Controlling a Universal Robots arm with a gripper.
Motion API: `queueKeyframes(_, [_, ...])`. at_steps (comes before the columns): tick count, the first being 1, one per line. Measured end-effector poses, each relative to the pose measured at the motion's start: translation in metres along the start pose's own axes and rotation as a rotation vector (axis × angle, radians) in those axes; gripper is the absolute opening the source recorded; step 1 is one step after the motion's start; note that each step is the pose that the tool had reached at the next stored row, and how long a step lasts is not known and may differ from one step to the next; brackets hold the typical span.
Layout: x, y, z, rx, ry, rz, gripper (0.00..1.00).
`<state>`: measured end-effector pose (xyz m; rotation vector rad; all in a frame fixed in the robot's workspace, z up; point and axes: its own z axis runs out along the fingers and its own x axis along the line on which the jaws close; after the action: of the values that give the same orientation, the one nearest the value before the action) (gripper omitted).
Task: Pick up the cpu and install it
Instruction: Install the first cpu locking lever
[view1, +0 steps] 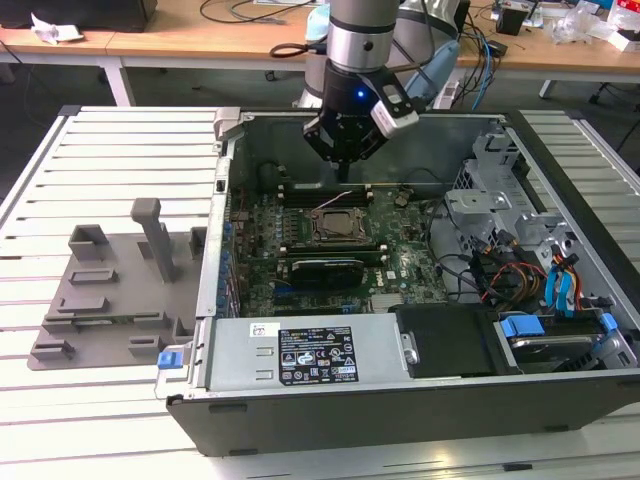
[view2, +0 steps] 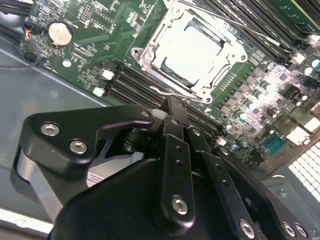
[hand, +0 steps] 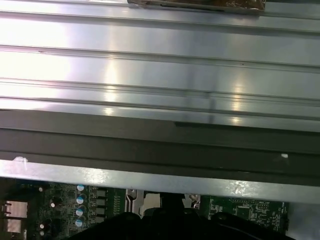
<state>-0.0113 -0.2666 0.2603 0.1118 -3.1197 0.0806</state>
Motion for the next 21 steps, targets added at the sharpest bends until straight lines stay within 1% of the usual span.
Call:
queueKeyframes(2, [-0.0036, -0.0002, 0.0010, -0.0002, -0.0002, 0.000, 0.11])
queueKeyframes(4, [-0.0048, -0.0043, 0.0069, -0.0002, 0.0000, 0.000, 0.11])
queueKeyframes(5, [-0.0045, -0.0056, 0.0083, -0.0034, -0.0004, 0.000, 0.11])
queueKeyframes(6, [-0.0018, -0.0056, 0.0092, -0.0079, -0.0007, 0.000, 0.11])
queueKeyframes(7, [0.0023, -0.0053, 0.0103, -0.0097, -0.0008, -0.002, 0.11])
queueKeyframes(8, [0.0061, -0.0050, 0.0114, -0.0105, -0.0009, -0.002, 0.11])
queueKeyframes(10, [0.0098, -0.0046, 0.0134, -0.0106, -0.0010, -0.003, 0.11])
queueKeyframes(12, [0.0105, -0.0045, 0.0150, -0.0107, -0.0010, -0.003, 0.11])
queueKeyframes(17, [0.0105, -0.0044, 0.0156, -0.0108, -0.0011, -0.003, 0.11])
queueKeyframes(21, [0.0105, -0.0042, 0.0194, -0.0107, -0.0010, -0.003, 0.11])
